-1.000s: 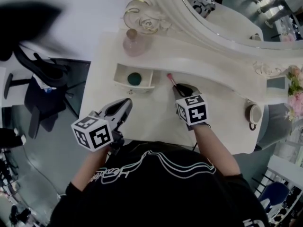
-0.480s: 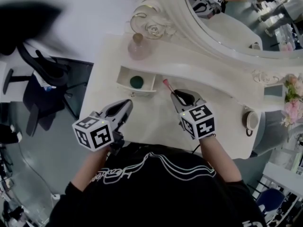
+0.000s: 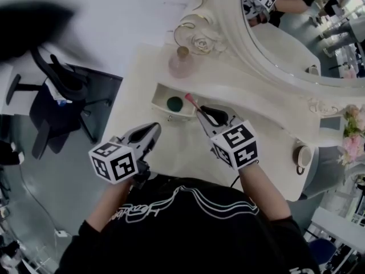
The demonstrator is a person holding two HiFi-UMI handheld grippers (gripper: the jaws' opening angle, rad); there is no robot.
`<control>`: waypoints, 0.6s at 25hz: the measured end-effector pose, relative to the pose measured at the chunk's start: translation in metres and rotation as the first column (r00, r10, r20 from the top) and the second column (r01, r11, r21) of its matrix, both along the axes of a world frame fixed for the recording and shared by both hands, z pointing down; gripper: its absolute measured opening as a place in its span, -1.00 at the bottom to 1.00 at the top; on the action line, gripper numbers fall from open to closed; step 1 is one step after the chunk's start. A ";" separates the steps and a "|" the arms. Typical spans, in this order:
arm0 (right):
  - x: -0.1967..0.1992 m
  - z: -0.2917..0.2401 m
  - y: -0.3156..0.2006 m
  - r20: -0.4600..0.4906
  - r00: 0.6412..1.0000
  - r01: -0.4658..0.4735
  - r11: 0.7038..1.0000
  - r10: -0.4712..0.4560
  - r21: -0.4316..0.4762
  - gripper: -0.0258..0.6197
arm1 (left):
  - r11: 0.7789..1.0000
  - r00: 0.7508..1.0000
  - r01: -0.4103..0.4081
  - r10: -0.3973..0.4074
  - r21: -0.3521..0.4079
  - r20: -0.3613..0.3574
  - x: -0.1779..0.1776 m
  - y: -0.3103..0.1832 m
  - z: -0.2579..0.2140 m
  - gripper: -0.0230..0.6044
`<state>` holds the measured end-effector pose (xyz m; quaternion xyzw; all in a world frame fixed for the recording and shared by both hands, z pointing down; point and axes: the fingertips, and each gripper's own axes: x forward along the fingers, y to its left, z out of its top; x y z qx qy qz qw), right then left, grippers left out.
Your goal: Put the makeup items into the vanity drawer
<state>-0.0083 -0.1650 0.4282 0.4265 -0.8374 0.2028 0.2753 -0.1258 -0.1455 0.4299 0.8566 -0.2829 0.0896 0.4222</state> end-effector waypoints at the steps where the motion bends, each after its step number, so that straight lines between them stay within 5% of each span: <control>1: -0.006 -0.001 -0.003 0.000 1.000 0.013 1.000 -0.013 0.003 -0.72 | 1.000 1.000 0.007 -0.007 -0.002 0.002 -0.004 -0.001 0.000 -0.86; 15: -0.071 0.022 -0.037 -0.091 0.982 0.163 0.986 -0.166 -0.031 -0.72 | 0.996 0.997 0.081 -0.080 -0.023 0.009 -0.054 -0.015 0.011 -0.86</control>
